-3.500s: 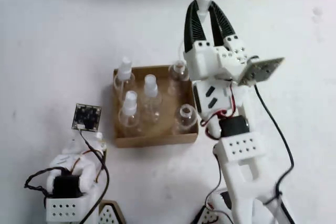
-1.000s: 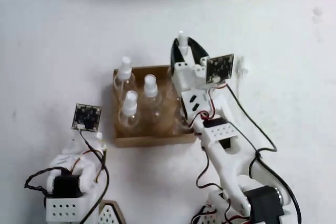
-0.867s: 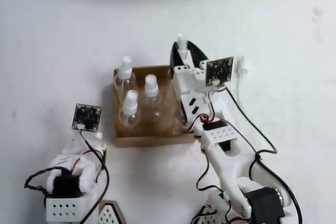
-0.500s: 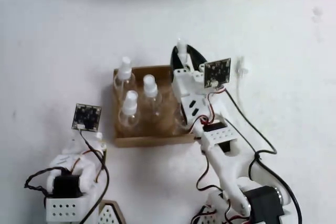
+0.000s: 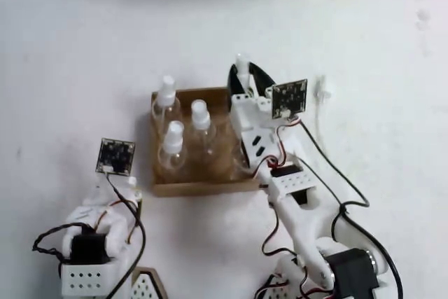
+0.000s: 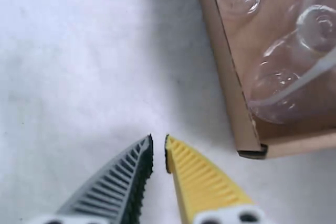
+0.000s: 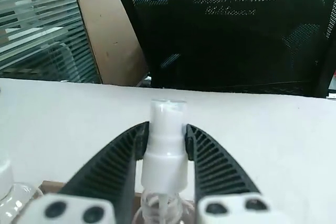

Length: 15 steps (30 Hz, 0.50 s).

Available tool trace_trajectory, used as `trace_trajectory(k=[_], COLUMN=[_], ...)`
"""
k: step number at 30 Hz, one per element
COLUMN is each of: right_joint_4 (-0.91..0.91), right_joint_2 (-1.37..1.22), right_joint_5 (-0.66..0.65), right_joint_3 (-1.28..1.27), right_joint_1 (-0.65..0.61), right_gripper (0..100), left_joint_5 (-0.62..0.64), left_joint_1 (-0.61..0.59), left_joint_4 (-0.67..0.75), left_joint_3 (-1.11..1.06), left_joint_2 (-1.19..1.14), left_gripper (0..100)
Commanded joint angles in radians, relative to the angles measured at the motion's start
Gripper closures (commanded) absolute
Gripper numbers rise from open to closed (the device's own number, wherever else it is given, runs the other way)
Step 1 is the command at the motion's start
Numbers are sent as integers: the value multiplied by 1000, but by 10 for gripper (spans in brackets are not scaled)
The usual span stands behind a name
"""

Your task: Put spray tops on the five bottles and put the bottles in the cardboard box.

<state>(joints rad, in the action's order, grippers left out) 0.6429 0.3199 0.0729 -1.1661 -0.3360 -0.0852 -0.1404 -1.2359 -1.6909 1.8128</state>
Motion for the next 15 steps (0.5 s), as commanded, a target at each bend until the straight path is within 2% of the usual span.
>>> trace_trajectory(k=[1,4,8,15], right_joint_4=[10,8,5,-47], right_joint_2=[64,130,188,200], right_joint_5=[-17,-41,-77,-78], right_joint_3=[-21,-60,-103,-109], right_joint_1=[1,-4,-15,-27], right_gripper=[976,960,882,876], left_joint_5=[-5,-5,-5,-5], left_joint_1=[13,13,13,13], left_joint_4=[-5,-5,-5,-5], left_joint_3=[-2,-2,-2,-2], left_joint_2=[8,8,8,8], left_gripper=[950,950,950,950])
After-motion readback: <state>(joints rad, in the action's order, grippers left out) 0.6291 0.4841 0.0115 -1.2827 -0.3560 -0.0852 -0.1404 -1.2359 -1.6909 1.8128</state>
